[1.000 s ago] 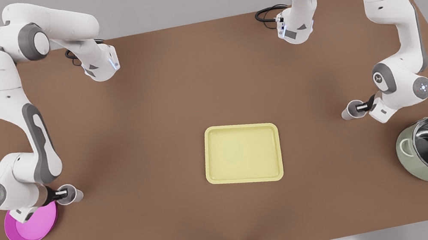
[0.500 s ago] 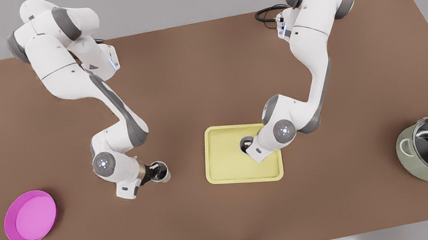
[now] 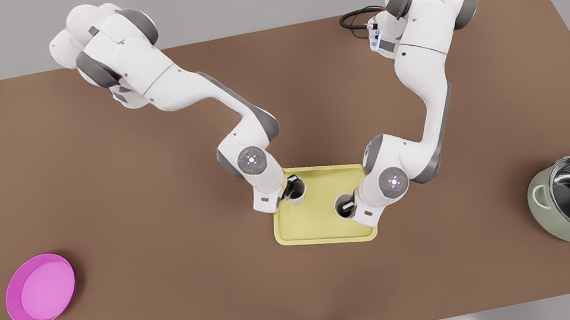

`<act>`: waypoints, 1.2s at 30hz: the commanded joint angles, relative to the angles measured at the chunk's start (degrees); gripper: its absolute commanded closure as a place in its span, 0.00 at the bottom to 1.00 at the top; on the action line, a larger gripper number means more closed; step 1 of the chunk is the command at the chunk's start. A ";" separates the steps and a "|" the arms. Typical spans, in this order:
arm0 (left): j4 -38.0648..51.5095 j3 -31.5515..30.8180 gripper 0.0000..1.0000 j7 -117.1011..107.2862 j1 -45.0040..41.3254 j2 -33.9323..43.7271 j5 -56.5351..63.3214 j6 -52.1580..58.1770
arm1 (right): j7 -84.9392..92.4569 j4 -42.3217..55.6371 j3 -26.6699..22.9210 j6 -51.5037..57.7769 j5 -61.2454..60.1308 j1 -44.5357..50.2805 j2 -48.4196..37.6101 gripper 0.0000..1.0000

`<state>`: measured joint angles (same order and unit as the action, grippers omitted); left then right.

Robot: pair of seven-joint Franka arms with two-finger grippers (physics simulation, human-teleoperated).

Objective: Use both arms to respectively pick up the white IKEA cups from the middle-left and middle-right positions, then place the white IKEA cups onto the middle-middle tray, ensuring that the cups remain upright and do not tip over

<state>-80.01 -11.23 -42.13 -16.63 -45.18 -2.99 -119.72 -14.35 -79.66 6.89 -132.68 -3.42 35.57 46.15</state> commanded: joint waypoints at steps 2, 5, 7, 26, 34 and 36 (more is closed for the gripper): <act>0.11 -0.02 0.00 -18.52 0.02 0.09 0.79 -0.34 | -22.48 0.21 -0.03 -4.69 0.35 1.26 1.66 0.76; 0.11 -0.02 0.00 -18.34 0.46 0.26 0.62 0.01 | -22.39 0.29 0.06 -5.31 0.17 1.08 2.10 0.67; 0.03 -0.72 0.00 -18.43 1.34 0.53 0.44 0.36 | -22.39 0.38 0.05 -5.31 0.08 0.99 2.10 0.00; 17.34 -4.68 0.00 27.08 14.61 11.16 7.30 46.77 | -10.80 -3.84 1.02 34.94 -0.45 -17.01 -18.03 0.00; 4.16 6.83 0.00 42.39 7.67 25.84 5.45 40.79 | 20.24 -2.43 -2.76 44.00 11.60 -37.41 -35.60 0.00; 4.07 6.83 0.00 42.48 8.02 25.93 5.28 40.79 | 20.32 -5.33 -2.49 45.14 11.60 -37.85 -39.21 0.00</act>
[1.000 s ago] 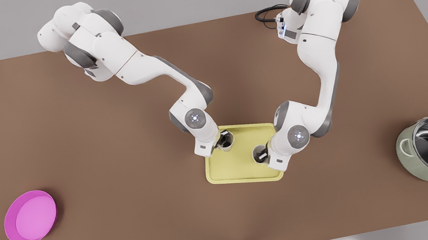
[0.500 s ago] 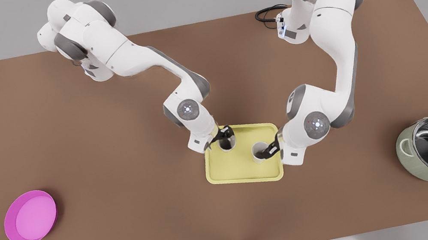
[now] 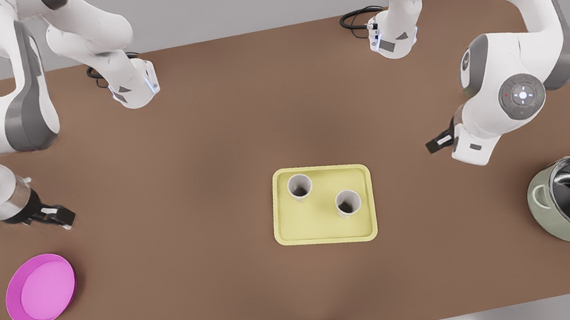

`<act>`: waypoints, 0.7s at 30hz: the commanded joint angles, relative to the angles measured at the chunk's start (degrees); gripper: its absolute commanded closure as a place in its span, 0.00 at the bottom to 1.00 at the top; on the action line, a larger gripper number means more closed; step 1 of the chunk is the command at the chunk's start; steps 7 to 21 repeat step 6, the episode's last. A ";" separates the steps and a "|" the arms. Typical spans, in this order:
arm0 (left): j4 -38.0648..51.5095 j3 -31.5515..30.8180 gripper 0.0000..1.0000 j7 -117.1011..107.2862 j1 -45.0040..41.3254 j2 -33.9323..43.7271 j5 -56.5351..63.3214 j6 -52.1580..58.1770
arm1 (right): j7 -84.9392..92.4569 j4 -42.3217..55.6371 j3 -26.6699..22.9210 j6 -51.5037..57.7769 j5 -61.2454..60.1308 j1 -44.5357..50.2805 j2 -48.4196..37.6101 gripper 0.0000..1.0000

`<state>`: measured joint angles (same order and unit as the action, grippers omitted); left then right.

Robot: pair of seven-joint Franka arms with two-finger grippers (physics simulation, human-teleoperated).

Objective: Use both arms to respectively pick up the white IKEA cups from the middle-left and middle-right positions, then place the white IKEA cups onto the middle-middle tray, ensuring that the cups remain upright and do not tip over

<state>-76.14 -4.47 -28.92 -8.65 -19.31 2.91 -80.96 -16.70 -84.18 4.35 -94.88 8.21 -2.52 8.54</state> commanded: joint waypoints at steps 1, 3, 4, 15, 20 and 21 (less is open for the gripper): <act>0.11 -0.10 0.00 29.27 -0.14 0.06 -0.88 2.56 | 23.37 -1.25 0.05 7.60 -0.22 -0.29 -1.60 0.00; 0.11 -0.80 0.00 29.10 -0.40 0.15 -0.80 4.58 | 23.55 -1.25 0.05 7.96 -0.39 -0.29 -1.77 0.00; 0.11 -0.89 0.00 29.18 -0.31 0.06 -0.80 4.58 | 23.90 -1.25 0.05 7.96 -0.48 -0.29 -1.77 0.00; 0.20 -0.89 0.00 29.01 -0.40 -0.02 -0.36 4.14 | 24.26 -1.16 -0.21 7.96 -0.92 -0.38 -1.77 0.00; 0.20 -0.89 0.00 29.01 -0.40 -0.02 -0.36 4.14 | 24.26 -1.16 -0.21 7.96 -0.92 -0.38 -1.77 0.00; 0.20 -0.89 0.00 29.01 -0.40 -0.02 -0.36 4.14 | 24.26 -1.16 -0.21 7.96 -0.92 -0.38 -1.77 0.00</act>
